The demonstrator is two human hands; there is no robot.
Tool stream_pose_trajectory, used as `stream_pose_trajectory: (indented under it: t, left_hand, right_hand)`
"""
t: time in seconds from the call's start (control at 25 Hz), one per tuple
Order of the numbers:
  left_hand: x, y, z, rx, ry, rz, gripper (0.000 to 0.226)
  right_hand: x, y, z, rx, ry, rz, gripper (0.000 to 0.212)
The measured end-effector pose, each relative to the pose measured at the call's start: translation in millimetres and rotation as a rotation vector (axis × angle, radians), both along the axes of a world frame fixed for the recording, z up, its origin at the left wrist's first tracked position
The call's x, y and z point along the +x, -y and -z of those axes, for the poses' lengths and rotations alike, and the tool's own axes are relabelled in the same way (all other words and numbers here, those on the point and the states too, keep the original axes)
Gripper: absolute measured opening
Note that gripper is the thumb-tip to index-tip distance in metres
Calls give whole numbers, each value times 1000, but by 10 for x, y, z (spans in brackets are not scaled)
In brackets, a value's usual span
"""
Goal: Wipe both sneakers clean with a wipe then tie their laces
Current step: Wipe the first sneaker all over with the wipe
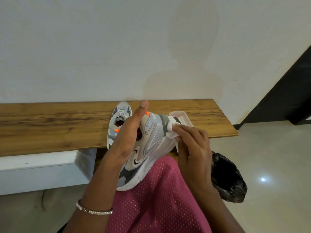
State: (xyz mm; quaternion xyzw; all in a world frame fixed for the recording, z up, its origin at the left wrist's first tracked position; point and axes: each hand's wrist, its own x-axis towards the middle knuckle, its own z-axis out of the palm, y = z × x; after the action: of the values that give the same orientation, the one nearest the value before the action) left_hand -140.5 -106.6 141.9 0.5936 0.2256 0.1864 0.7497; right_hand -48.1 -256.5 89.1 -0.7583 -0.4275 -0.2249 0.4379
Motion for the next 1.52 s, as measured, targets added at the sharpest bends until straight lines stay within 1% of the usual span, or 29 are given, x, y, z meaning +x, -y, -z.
stream_pose_trajectory:
  t: [0.04,0.08,0.12,0.16,0.28,0.36,0.44,0.48,0.52,0.56,0.64,0.76,0.88,0.96,1.0,1.08,1.16,1.24,1.32,1.4,1.52]
  left_hand:
    - [-5,-6,-2,8,-3,-2,61]
    - [-7,-10,12,33,2,-2,69]
    - [-11,2,21,56,5,-5,77]
    - [-5,13,40,70,22,-5,79]
    - [11,56,64,100,50,17,84]
    - [19,56,89,196,15,66,91]
    - [22,39,121,246,-28,68,89]
    - [29,21,135,236,-42,60,89]
    - [38,9,144,220,-49,54,91]
    - [52,5,151,217,-51,44,96]
    - [80,6,163,238,-65,8,106]
    - [108,-8,189,227,-65,-43,103]
    - [102,-55,201,168,-62,-69,101]
    - [108,-84,205,122,-89,-99,102]
    - [112,-101,212,90,-103,-112,99]
    - [119,-119,221,31,-135,-115,82]
    - [123,-147,225,9,-173,-100,69]
    - [131,-156,226,-29,-171,-100,51]
    - [121,-145,192,-58,-146,-116,33]
    - [107,-145,160,-97,-123,-144,32]
    - [97,-200,161,-166,-123,-185,35]
  right_hand:
    - [1,6,13,12,7,1,32]
    - [35,0,-19,20,-7,13,31]
    - [94,-13,-72,18,-40,37,29]
    - [173,-38,-132,-12,-89,58,28]
    - [457,-145,-320,-244,-294,8,27]
    - [615,-183,-395,-352,-509,-126,26]
    - [688,-180,-464,-315,-801,-298,21]
    - [694,-157,-499,-297,-868,-343,20]
    - [687,-124,-533,-307,-851,-354,21]
    - [668,-95,-557,-328,-791,-344,24]
    - [602,-40,-608,-350,-627,-290,27]
    - [390,57,-654,-262,-407,-211,30]
    - [79,80,-384,-104,-193,-133,38]
    - [-127,50,-75,-58,-44,-90,43]
    - [-195,31,52,-62,-9,-83,45]
    - [-187,-14,140,-53,-18,-96,45]
    - [-73,-87,26,-31,-103,-119,39]
    - [57,-161,-140,-72,-167,-95,34]
    - [106,-234,-198,-109,-174,-83,33]
    - [18,-256,-113,-114,-109,-65,36]
    - [-247,-200,171,-133,30,-37,50]
